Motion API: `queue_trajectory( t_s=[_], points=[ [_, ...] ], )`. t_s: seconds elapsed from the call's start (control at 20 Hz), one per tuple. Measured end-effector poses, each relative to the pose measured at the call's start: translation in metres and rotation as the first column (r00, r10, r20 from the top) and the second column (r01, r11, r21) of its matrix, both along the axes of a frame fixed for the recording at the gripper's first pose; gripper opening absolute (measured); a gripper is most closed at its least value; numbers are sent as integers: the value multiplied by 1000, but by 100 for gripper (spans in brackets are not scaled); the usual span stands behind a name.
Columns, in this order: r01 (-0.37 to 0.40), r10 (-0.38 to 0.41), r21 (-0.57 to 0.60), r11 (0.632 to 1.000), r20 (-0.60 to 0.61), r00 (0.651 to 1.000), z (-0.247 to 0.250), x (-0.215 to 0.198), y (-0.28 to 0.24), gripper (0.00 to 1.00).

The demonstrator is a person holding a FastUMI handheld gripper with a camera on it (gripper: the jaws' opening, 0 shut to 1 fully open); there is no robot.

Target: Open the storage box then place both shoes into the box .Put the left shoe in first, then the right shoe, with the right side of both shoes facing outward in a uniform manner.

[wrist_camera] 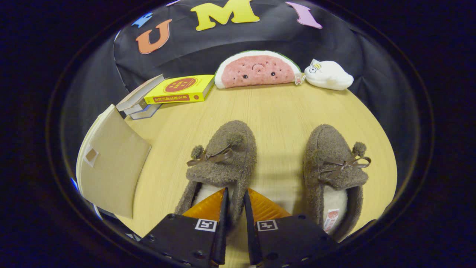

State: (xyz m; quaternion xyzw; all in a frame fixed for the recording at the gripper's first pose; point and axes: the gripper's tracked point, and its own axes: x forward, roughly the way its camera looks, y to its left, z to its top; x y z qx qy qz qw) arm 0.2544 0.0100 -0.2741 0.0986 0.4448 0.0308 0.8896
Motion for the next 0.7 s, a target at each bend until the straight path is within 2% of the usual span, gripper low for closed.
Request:
queue_trajectory(
  t_s=[0.1, 0.15, 0.25, 0.3, 0.45, 0.7],
  points=[
    [-19, 19, 4, 1000, -37, 999, 4, 4, 2, 24],
    [-26, 26, 9, 1000, -64, 998, 2, 5, 2, 8],
    [-31, 33, 18, 999, -98, 995, 5, 8, 0, 7],
    [-28, 32, 35, 999, -112, 993, 5, 8, -1, 0],
    [-11, 20, 72, 997, -130, 991, 14, 8, -5, 0],
    [-4, 11, 115, 993, -63, 998, 60, -2, 2, 0]
  ],
)
